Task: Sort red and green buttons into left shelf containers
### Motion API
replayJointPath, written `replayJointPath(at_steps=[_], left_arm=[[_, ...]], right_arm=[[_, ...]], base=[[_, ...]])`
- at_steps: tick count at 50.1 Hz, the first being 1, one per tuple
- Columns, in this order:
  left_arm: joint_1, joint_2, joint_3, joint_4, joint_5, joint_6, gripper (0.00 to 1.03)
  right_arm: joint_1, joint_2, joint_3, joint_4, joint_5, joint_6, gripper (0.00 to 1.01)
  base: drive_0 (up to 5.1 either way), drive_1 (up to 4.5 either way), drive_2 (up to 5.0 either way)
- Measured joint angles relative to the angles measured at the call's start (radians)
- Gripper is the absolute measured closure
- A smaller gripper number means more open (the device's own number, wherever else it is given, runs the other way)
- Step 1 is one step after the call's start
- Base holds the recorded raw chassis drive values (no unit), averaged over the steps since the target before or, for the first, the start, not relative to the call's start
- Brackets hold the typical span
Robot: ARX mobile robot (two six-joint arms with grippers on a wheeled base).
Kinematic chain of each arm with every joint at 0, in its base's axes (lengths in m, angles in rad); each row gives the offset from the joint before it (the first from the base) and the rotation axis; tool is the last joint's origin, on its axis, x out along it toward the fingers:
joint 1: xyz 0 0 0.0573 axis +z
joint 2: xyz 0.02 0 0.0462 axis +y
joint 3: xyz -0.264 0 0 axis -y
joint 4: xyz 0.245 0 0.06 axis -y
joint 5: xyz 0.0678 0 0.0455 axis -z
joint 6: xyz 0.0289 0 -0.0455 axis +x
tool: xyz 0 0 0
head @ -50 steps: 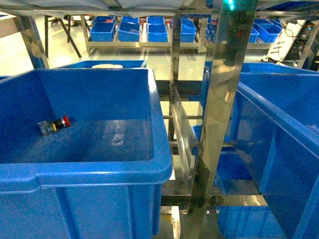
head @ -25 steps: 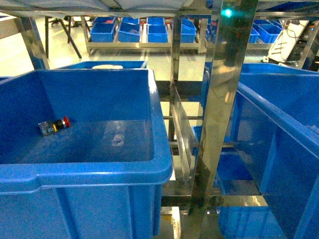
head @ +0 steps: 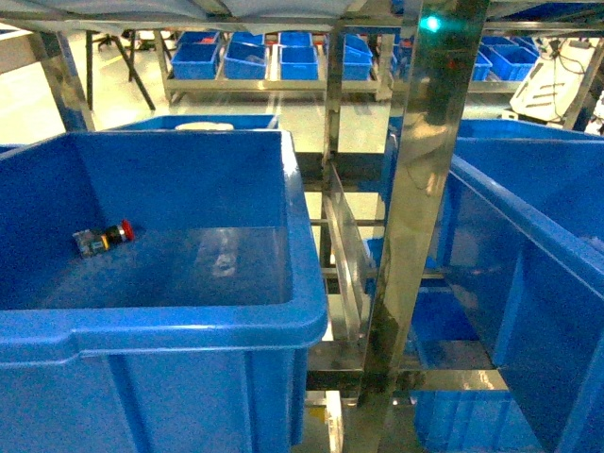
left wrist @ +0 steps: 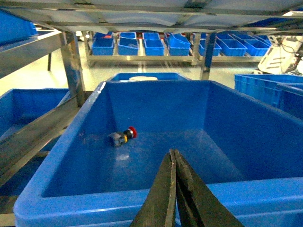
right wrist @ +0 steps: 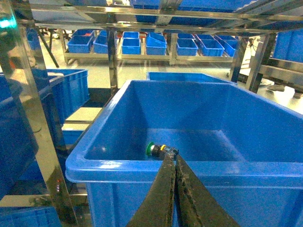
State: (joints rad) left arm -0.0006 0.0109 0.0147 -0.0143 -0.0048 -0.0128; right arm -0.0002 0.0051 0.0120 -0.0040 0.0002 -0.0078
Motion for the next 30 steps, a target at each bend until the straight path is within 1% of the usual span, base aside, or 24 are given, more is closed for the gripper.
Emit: replayJointPath(at_steps=[4, 19, 20, 21, 24, 26, 27, 28, 29, 30], left_arm=[[0.000, 0.000, 0.000, 0.015, 0.007, 0.002, 1.01], [0.000, 0.000, 0.000, 0.011, 0.005, 0.002, 1.01], [0.000, 0.000, 0.000, 0.011, 0.005, 0.002, 1.00], [0.000, 0.000, 0.000, 0.011, 0.004, 0.002, 0.96], [0.000, 0.000, 0.000, 0.010, 0.005, 0.002, 0.85], [0.000, 0.000, 0.000, 0.011, 0.004, 0.002, 0.75], [0.000, 0.000, 0.000, 0.010, 0.004, 0.002, 0.72], [0.000, 0.000, 0.000, 0.010, 0.004, 0.002, 0.70], [0.000, 0.000, 0.000, 0.010, 0.004, 0.002, 0.67], [0.000, 0.000, 0.000, 0.010, 0.005, 0.002, 0.64]], right_arm=[[0.000, 0.000, 0.000, 0.000, -0.001, 0.000, 0.99], [0.000, 0.000, 0.000, 0.000, 0.000, 0.000, 0.99], [0.000, 0.000, 0.000, 0.000, 0.000, 0.000, 0.98], [0.000, 0.000, 0.000, 0.000, 0.000, 0.000, 0.95], [0.000, 0.000, 0.000, 0.000, 0.000, 0.000, 0.84], [0.000, 0.000, 0.000, 0.000, 0.000, 0.000, 0.73], [0.000, 0.000, 0.000, 0.000, 0.000, 0.000, 0.71], [0.000, 0.000, 0.000, 0.000, 0.000, 0.000, 0.67], [0.000, 0.000, 0.000, 0.000, 0.000, 0.000, 0.66], [0.000, 0.000, 0.000, 0.000, 0.000, 0.000, 0.61]], base=[[0.0, 0.00, 0.0], [0.0, 0.00, 0.0], [0.0, 0.00, 0.0], [0.0, 0.00, 0.0], [0.0, 0.00, 0.0], [0.0, 0.00, 0.0], [0.0, 0.00, 0.0], [0.0, 0.00, 0.0], [0.0, 0.00, 0.0], [0.0, 0.00, 0.0]])
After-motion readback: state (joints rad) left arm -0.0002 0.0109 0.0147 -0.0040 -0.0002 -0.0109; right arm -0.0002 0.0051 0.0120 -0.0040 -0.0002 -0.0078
